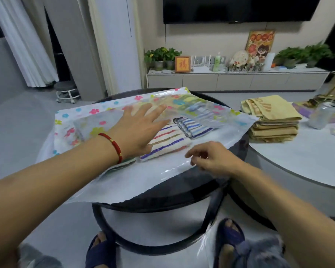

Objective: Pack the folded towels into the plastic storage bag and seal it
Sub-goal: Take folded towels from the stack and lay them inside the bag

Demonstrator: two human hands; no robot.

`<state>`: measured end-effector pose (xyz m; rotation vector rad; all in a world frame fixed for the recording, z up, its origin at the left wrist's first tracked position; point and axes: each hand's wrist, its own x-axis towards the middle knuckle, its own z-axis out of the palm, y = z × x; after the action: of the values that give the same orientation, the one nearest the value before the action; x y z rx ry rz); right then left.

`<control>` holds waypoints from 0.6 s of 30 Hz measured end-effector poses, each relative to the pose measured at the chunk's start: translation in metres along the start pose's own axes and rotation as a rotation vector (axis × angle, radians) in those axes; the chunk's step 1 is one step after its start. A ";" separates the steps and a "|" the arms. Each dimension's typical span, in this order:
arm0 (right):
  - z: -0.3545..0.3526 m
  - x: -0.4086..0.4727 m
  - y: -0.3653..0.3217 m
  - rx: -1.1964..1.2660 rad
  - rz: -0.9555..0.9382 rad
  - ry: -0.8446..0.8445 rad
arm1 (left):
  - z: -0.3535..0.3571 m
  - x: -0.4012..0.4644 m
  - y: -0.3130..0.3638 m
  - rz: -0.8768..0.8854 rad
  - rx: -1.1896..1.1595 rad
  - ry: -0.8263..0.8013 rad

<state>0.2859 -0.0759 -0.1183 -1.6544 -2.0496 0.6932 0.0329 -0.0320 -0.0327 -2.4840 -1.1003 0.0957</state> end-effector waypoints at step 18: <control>-0.202 0.086 0.272 -0.277 0.724 0.586 | 0.019 0.166 0.048 0.105 0.013 0.099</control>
<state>0.5994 0.0791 -0.1243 -2.4252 -1.1557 0.0746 0.1758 0.0656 -0.0515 -2.5059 -0.9265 0.0107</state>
